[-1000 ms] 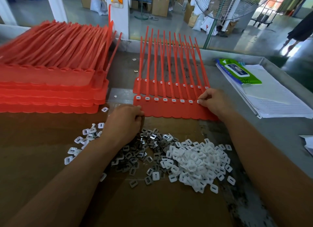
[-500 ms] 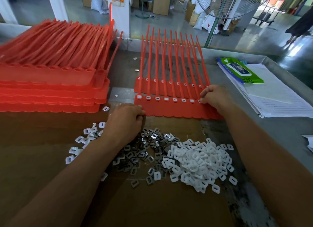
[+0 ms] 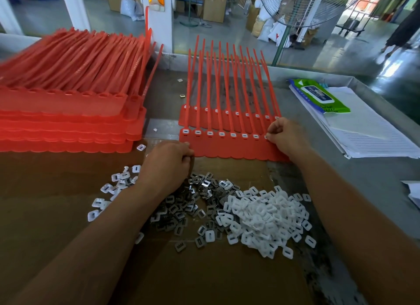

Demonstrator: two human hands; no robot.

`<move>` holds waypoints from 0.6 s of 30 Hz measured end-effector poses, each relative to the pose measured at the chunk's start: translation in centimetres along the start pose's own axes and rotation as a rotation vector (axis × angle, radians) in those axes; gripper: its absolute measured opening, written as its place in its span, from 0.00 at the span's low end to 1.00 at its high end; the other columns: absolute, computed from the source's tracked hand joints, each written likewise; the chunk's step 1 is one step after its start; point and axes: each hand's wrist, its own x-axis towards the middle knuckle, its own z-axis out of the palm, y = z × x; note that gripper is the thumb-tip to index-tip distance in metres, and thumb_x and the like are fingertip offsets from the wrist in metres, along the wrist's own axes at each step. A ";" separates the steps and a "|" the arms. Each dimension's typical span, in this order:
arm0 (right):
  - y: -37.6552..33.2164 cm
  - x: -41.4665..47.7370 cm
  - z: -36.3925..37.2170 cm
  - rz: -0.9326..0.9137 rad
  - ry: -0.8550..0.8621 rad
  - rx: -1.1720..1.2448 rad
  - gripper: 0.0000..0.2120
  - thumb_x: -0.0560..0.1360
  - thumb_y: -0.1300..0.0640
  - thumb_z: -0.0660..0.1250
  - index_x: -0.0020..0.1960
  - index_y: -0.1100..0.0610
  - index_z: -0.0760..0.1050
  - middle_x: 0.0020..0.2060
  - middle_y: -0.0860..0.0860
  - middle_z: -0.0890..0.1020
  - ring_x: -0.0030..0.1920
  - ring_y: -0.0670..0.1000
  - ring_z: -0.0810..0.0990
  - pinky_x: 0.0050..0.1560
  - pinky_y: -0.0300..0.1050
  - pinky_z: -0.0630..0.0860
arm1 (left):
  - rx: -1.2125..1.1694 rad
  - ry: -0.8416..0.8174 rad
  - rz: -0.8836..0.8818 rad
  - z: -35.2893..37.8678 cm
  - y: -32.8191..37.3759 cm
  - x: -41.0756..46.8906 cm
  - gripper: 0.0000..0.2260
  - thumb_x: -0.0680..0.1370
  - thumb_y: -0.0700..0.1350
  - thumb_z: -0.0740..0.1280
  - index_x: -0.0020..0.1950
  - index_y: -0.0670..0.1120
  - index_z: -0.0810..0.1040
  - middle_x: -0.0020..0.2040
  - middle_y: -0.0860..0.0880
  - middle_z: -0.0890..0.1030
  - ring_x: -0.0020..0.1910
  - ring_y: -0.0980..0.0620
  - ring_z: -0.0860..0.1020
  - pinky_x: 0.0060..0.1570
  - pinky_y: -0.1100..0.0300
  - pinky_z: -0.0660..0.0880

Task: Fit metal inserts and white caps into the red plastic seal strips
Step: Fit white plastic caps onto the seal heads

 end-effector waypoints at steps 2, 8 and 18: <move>0.2 -0.4 -0.1 -0.036 0.001 0.001 0.08 0.73 0.59 0.68 0.40 0.49 0.71 0.44 0.47 0.75 0.48 0.48 0.73 0.49 0.45 0.71 | -0.001 0.007 0.001 0.0 0.1 0.0 0.12 0.74 0.37 0.62 0.55 0.43 0.80 0.60 0.49 0.77 0.60 0.52 0.74 0.60 0.62 0.65; 0.4 -1.6 -1.6 -0.082 -0.145 0.089 0.09 0.73 0.64 0.67 0.43 0.50 0.74 0.47 0.48 0.77 0.49 0.47 0.75 0.51 0.43 0.71 | 0.004 0.008 0.001 -0.1 0.2 -0.2 0.12 0.74 0.37 0.62 0.55 0.42 0.80 0.60 0.49 0.78 0.60 0.52 0.74 0.59 0.61 0.66; -0.6 -7.1 -4.8 -0.241 -0.453 0.063 0.09 0.69 0.62 0.72 0.40 0.48 0.77 0.35 0.46 0.82 0.36 0.42 0.80 0.38 0.31 0.72 | 0.014 0.005 0.016 -0.2 0.2 -0.2 0.12 0.75 0.37 0.61 0.55 0.42 0.79 0.60 0.48 0.77 0.60 0.51 0.74 0.60 0.61 0.65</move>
